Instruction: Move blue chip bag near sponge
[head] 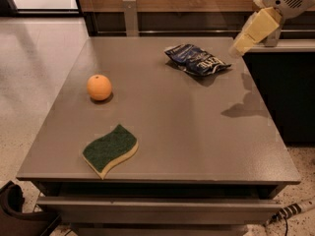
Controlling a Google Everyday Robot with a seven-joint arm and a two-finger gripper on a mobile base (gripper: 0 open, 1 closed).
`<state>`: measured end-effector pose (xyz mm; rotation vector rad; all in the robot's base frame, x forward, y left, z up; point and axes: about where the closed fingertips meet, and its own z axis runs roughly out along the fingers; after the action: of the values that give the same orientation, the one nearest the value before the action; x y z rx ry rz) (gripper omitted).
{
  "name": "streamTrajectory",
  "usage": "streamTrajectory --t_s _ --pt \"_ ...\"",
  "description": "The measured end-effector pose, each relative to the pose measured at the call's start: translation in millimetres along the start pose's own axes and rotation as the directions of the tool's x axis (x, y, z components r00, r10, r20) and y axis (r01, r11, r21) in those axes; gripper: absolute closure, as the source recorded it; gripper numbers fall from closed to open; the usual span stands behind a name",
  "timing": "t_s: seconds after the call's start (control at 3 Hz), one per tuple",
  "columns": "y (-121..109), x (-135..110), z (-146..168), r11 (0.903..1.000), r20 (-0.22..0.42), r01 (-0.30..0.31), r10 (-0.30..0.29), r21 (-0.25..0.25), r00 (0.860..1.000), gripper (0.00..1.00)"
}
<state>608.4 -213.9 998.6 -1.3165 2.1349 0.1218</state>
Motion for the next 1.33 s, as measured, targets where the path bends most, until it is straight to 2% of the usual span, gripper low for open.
streamTrajectory --t_s 0.33,0.67,1.0,1.33 --pt "-29.6 -11.5 33.1 0.9852 0.075 -0.159 0.154 0.063 0.985 0.00" --pt "-41.0 -8.6 63.3 0.9548 0.088 -0.281 0.273 0.097 0.958 0.00" --pt "-41.0 -8.6 63.3 0.9548 0.088 -0.281 0.273 0.097 0.958 0.00" --pt "-45.2 -8.6 71.6 0.9558 0.101 -0.286 0.278 0.069 0.955 0.00"
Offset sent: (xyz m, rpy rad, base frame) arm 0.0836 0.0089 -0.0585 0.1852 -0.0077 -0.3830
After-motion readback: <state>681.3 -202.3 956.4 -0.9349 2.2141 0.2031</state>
